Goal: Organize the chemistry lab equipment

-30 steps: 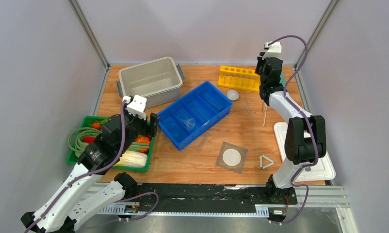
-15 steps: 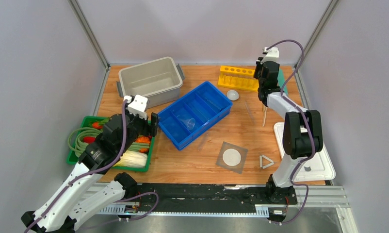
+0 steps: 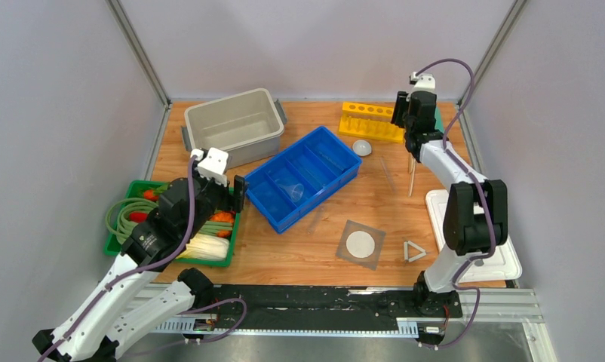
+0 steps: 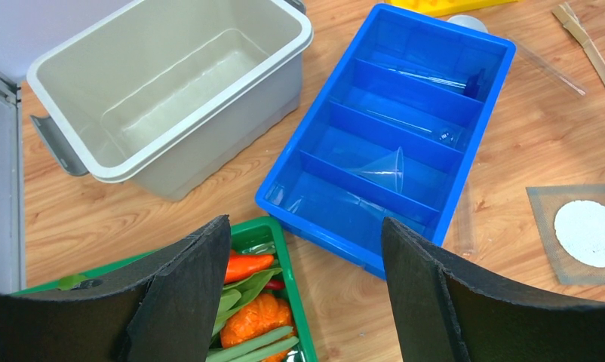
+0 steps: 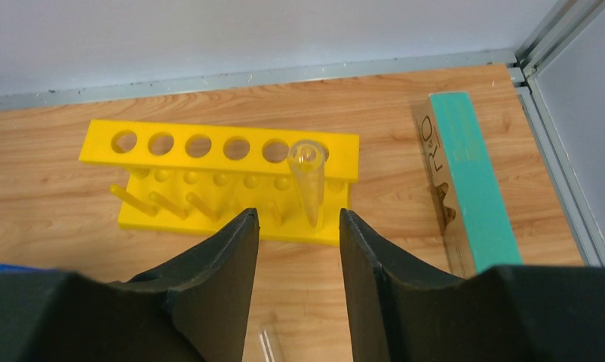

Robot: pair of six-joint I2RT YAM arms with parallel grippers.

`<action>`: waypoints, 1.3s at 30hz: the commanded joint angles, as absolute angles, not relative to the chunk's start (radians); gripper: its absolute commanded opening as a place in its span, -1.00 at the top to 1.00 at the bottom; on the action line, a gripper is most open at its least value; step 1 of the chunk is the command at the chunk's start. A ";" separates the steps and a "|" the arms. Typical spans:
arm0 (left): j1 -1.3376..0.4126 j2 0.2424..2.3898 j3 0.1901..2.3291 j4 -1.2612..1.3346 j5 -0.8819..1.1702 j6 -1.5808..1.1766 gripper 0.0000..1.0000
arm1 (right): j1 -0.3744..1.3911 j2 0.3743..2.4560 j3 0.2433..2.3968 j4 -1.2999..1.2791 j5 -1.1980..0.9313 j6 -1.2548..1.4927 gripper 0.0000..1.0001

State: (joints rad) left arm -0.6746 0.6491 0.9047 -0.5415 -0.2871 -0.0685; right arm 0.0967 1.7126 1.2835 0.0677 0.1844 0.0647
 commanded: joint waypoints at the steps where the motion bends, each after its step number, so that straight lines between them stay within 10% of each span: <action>1: -0.678 0.637 0.920 -0.517 -0.294 -0.057 -0.61 | 0.103 1.583 1.344 -0.175 0.129 0.100 -0.02; 39: -0.678 0.623 0.916 -0.522 -0.308 -0.052 -0.54 | 0.150 2.002 1.519 -0.541 0.067 0.066 0.22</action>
State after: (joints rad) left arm -0.6746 0.6250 0.9047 -0.5426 -0.3016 -0.0685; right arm 0.1421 1.9606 1.4635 -0.5354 0.0399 0.0776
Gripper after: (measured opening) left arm 0.770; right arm 0.397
